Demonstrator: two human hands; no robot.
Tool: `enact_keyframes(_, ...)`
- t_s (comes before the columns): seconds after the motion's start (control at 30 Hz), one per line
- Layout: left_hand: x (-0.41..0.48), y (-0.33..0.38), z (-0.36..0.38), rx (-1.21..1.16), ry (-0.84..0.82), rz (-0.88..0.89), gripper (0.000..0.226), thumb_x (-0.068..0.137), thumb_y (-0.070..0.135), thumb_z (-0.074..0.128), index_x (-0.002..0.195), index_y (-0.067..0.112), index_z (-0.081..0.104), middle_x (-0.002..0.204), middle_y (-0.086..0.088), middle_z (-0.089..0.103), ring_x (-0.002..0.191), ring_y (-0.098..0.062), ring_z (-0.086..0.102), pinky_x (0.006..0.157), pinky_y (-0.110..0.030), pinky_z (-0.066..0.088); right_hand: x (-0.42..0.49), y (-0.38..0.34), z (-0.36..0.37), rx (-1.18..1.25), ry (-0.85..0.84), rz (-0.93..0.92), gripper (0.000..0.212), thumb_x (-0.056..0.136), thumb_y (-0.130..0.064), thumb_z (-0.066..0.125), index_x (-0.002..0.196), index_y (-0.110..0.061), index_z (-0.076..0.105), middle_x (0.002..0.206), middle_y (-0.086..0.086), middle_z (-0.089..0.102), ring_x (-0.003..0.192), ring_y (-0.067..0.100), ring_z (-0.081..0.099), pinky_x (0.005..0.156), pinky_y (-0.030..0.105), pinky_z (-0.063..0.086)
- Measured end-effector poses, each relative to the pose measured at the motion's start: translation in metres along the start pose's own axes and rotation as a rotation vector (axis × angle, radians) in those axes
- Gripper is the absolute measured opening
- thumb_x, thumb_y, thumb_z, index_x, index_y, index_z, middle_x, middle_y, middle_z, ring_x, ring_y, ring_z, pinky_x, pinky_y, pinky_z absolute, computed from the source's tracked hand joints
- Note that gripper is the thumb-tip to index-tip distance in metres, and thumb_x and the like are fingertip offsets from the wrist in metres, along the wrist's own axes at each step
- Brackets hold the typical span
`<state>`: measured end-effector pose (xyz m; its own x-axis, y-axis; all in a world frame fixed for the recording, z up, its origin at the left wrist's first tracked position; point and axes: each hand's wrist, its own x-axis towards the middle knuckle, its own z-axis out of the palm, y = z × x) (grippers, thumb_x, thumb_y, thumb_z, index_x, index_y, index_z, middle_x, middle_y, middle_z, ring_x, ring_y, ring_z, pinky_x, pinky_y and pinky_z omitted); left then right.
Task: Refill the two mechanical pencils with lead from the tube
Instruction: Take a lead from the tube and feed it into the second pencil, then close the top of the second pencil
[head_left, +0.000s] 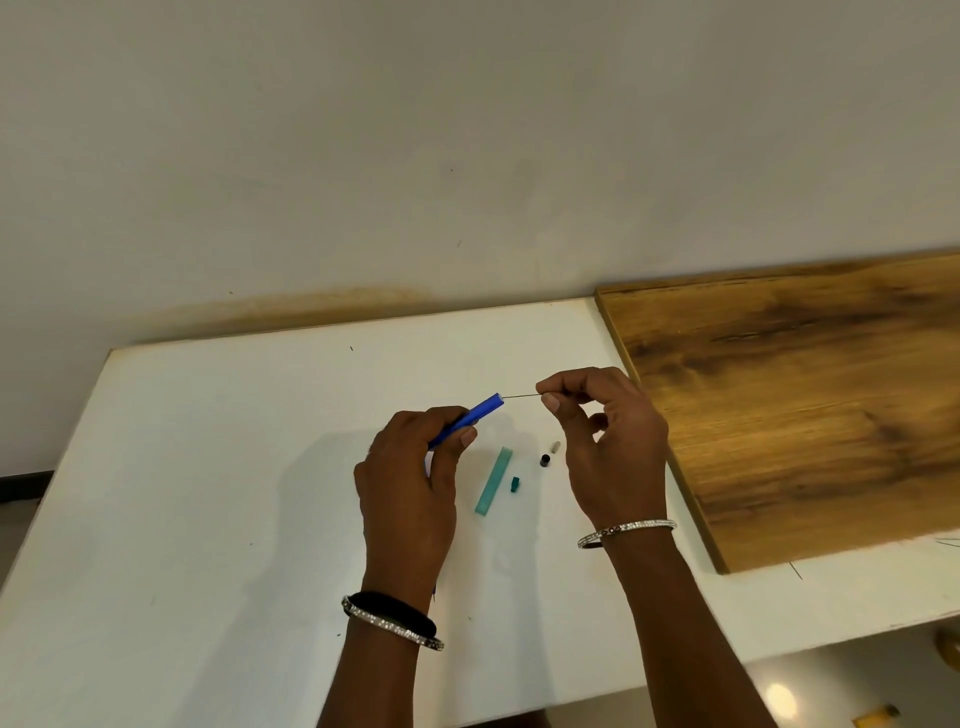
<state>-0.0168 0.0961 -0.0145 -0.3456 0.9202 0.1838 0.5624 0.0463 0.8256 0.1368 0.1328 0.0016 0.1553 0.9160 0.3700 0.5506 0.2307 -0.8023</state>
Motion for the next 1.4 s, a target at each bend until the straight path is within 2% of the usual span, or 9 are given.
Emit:
enact_keyframes(0.33,0.000,0.000,0.000,-0.007,-0.009,-0.022,0.023,0.088,0.029,0.064,0.108,0.021,0.070,0.101,0.005,0.068,0.090,-0.008,0.058,0.087,-0.024,0.045,0.000,0.001,0.000,-0.011,0.015,-0.028,0.006,0.089,-0.014,0.066,0.093,-0.014,0.071,0.091,-0.010,0.065,0.090,0.021,0.062,0.071,0.040,0.054)
enact_keyframes(0.57,-0.001,0.003,-0.001,0.004,-0.036,-0.049,0.025,0.088,0.032,0.062,0.109,0.022,0.069,0.104,0.003,0.068,0.096,-0.015,0.061,0.093,-0.043,0.049,-0.002,0.002,0.001,-0.036,-0.021,-0.017,0.009,0.088,-0.017,0.066,0.094,-0.014,0.072,0.094,-0.002,0.071,0.092,0.020,0.061,0.074,0.044,0.054)
enact_keyframes(0.7,-0.002,0.004,-0.001,0.042,-0.064,-0.018,0.023,0.089,0.032,0.062,0.108,0.024,0.070,0.097,0.013,0.063,0.094,-0.014,0.063,0.089,-0.035,0.050,-0.002,0.001,0.002,-0.058,-0.051,-0.027,0.012,0.088,-0.021,0.066,0.096,-0.015,0.073,0.097,-0.002,0.071,0.094,0.017,0.060,0.076,0.044,0.054)
enact_keyframes(0.83,-0.002,0.002,0.004,0.065,-0.110,-0.017,0.022,0.089,0.033,0.061,0.108,0.025,0.069,0.101,0.009,0.066,0.091,-0.011,0.060,0.090,-0.040,0.050,-0.004,0.001,0.005,-0.071,-0.110,-0.029,0.013,0.088,-0.017,0.066,0.099,-0.019,0.073,0.099,-0.004,0.072,0.094,0.011,0.058,0.080,0.041,0.055)
enact_keyframes(0.97,-0.003,0.002,0.008,0.015,-0.122,-0.049,0.025,0.088,0.033,0.062,0.110,0.023,0.069,0.101,0.008,0.067,0.087,-0.006,0.057,0.085,-0.022,0.047,-0.006,0.003,0.008,-0.055,-0.155,-0.015,0.019,0.088,-0.015,0.066,0.105,-0.019,0.073,0.104,-0.003,0.074,0.096,0.010,0.062,0.086,0.040,0.056)
enact_keyframes(1.1,-0.003,0.003,0.010,-0.029,-0.150,-0.109,0.026,0.088,0.034,0.061,0.112,0.024,0.068,0.098,0.011,0.064,0.087,-0.006,0.057,0.076,-0.008,0.039,-0.008,0.002,0.009,-0.054,-0.212,-0.039,0.027,0.090,-0.012,0.063,0.114,-0.022,0.069,0.113,-0.005,0.072,0.103,0.009,0.065,0.092,0.032,0.055)
enact_keyframes(1.17,-0.003,0.003,0.011,-0.057,-0.170,-0.132,0.027,0.089,0.036,0.060,0.111,0.024,0.069,0.100,0.009,0.067,0.089,-0.008,0.059,0.074,-0.006,0.038,-0.008,0.002,0.010,-0.025,-0.255,-0.027,0.032,0.091,-0.011,0.061,0.120,-0.023,0.065,0.117,-0.010,0.069,0.105,0.000,0.063,0.093,0.019,0.052)
enact_keyframes(1.27,-0.003,0.006,0.012,-0.142,-0.209,-0.159,0.024,0.089,0.040,0.059,0.107,0.030,0.070,0.096,0.010,0.071,0.086,-0.012,0.065,0.072,-0.008,0.043,-0.005,0.001,0.010,0.155,-0.289,0.127,0.031,0.089,-0.016,0.065,0.117,-0.029,0.064,0.109,-0.022,0.068,0.098,-0.014,0.061,0.077,0.005,0.049)
enact_keyframes(1.4,-0.004,0.013,0.012,-0.280,-0.301,-0.172,0.022,0.085,0.047,0.055,0.101,0.039,0.069,0.069,0.014,0.072,0.065,0.000,0.067,0.059,-0.003,0.045,-0.002,0.003,0.009,0.452,-0.348,0.383,0.018,0.089,-0.022,0.065,0.105,-0.017,0.072,0.099,0.002,0.076,0.098,0.015,0.070,0.085,0.036,0.058)
